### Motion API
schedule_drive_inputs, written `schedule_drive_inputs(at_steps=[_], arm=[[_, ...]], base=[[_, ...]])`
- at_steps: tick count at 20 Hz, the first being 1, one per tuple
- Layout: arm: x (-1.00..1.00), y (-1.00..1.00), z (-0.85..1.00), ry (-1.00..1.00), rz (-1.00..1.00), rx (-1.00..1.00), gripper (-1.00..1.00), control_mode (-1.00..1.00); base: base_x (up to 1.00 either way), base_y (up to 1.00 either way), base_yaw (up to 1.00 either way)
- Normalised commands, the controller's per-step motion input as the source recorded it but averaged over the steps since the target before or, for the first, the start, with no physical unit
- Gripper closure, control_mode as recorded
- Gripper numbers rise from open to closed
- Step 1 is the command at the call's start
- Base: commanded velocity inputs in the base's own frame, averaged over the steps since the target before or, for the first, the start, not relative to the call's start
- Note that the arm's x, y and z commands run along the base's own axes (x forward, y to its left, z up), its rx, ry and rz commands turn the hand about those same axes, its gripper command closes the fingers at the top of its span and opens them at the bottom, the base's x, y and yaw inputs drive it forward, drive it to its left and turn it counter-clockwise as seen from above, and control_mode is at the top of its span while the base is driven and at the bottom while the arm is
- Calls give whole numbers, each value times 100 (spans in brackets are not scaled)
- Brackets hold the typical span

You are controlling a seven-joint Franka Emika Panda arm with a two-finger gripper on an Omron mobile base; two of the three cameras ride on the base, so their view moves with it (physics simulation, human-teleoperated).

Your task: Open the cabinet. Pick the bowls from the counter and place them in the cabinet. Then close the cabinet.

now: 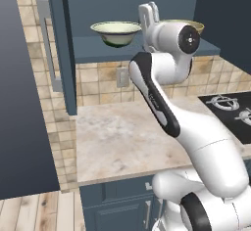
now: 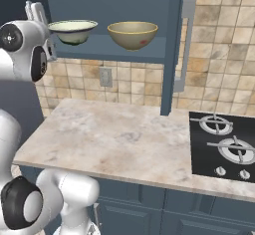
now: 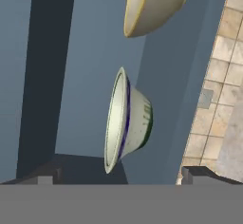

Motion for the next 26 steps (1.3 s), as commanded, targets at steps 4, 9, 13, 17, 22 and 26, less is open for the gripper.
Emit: schedule_drive_inputs(at_steps=[4, 9, 13, 17, 22, 26], arm=[[-80, -31, 2, 0, 0, 0, -100, -100], [-81, -40, 10, 0, 0, 0, -100, -100], [-74, -30, 16, -1, 0, 0, -100, -100], [-69, -31, 22, -1, 0, 0, -100, -100], [-71, -42, 21, 1, 0, 0, -100, -100], [-66, -51, 27, 11, 0, 0, -100, -100]], base=[[0, 0, 0], [0, 0, 0], [0, 0, 0], [0, 0, 0], [0, 0, 0], [0, 0, 0]])
